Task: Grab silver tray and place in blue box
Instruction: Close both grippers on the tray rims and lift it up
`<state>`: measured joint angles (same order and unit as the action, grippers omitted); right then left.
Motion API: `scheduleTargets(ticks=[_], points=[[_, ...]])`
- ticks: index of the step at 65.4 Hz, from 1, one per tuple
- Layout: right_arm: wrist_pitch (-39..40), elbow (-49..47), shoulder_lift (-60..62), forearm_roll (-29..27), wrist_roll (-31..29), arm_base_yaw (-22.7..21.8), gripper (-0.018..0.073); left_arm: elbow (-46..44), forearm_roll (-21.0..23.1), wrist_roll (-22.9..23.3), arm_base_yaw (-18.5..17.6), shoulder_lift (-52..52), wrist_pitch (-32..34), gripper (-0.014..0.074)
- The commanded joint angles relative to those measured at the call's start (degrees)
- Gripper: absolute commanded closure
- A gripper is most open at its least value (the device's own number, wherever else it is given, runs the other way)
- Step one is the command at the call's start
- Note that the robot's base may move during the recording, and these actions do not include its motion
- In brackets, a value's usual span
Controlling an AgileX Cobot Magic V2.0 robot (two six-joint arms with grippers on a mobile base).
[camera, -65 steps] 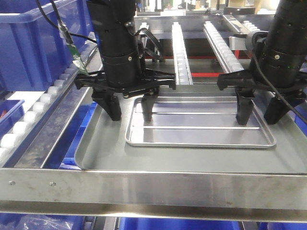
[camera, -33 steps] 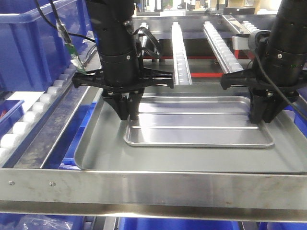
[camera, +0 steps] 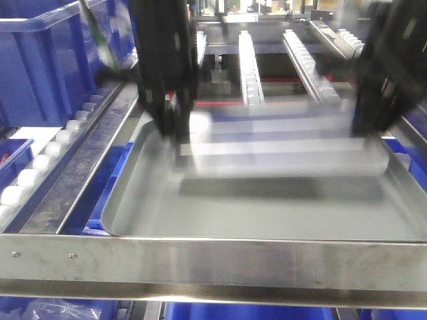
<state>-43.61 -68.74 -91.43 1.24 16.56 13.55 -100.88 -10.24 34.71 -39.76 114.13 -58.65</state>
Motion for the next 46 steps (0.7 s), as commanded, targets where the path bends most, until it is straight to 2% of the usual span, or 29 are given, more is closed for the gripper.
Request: scheduleTargets(ticks=[1,9,18,33,39,46], points=[[-0.6,-1.5,6.8,1.5,-0.4,-0.2,0.0502,-2.0,-2.6,-1.5,-0.2,-7.1,-2.0,0.0694],[-3.9,-1.5,11.2,1.5,-0.4,-0.1,0.0502,-2.0,-2.7,-2.2,-0.4,-11.5,-4.1,0.0694],[-7.6,-1.5,15.5,1.5,0.3,-0.1,0.0501,-2.0,-3.4,-2.6,-2.4,-16.4,-6.4,0.0694],[-13.4,-4.6,17.5,2.3,1.0,0.0,0.0501,-2.0,-11.7,0.8,-8.4,-21.3,-13.1,0.0694],[-15.2,-6.5,17.5,4.0,1.5,1.4,0.0501,-2.0,-10.5,1.4,-8.9,-21.3,-12.9,0.0694],[-15.3,-7.8,17.5,8.4,4.8,4.1,0.0501,-2.0,-8.1,1.4,-8.9,-20.5,-12.3,0.0694]])
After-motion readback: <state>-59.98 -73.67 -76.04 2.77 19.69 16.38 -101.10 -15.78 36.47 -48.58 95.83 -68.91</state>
